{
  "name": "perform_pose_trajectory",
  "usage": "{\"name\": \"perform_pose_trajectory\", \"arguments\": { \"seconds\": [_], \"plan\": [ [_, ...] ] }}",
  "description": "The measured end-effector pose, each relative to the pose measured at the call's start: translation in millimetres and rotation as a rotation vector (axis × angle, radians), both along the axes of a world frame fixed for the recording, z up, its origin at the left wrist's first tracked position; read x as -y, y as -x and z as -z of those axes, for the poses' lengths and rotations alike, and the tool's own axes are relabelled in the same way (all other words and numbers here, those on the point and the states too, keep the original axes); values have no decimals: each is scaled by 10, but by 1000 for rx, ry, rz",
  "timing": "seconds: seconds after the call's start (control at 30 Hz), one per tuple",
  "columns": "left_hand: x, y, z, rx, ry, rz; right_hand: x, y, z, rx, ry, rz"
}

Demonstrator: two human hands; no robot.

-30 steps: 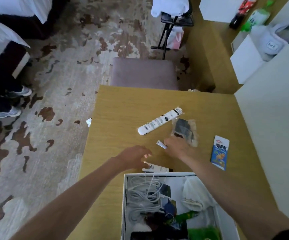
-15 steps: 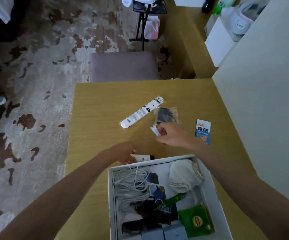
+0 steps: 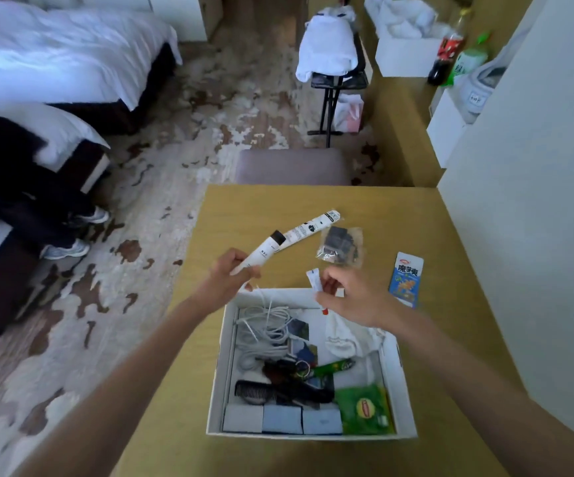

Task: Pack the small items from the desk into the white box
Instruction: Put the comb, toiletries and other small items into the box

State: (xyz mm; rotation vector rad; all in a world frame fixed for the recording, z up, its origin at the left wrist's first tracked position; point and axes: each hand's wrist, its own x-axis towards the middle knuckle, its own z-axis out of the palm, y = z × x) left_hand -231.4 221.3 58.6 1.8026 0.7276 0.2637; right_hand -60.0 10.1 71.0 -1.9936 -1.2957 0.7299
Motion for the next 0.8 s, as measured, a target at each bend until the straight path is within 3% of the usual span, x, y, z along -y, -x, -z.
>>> {"name": "perform_pose_trajectory", "arguments": {
  "seconds": [0.17,0.4,0.53,0.67,0.8],
  "plan": [
    [447,569,-176,-31,-204,-11,207,246,76,54,70,-153],
    [1097,1129,-214,-250,-487,26,262,566,412,356,270,-342],
    [1334,1213,-205,-314,-526,71,239,630,539,461,326,-420],
    [1407,1280,-213,-372,-568,157,265,637,408,313,257,-295],
    [1437,1169,-131,-397,-618,212,322,553,167,-74,132,-157]
  ]
}}
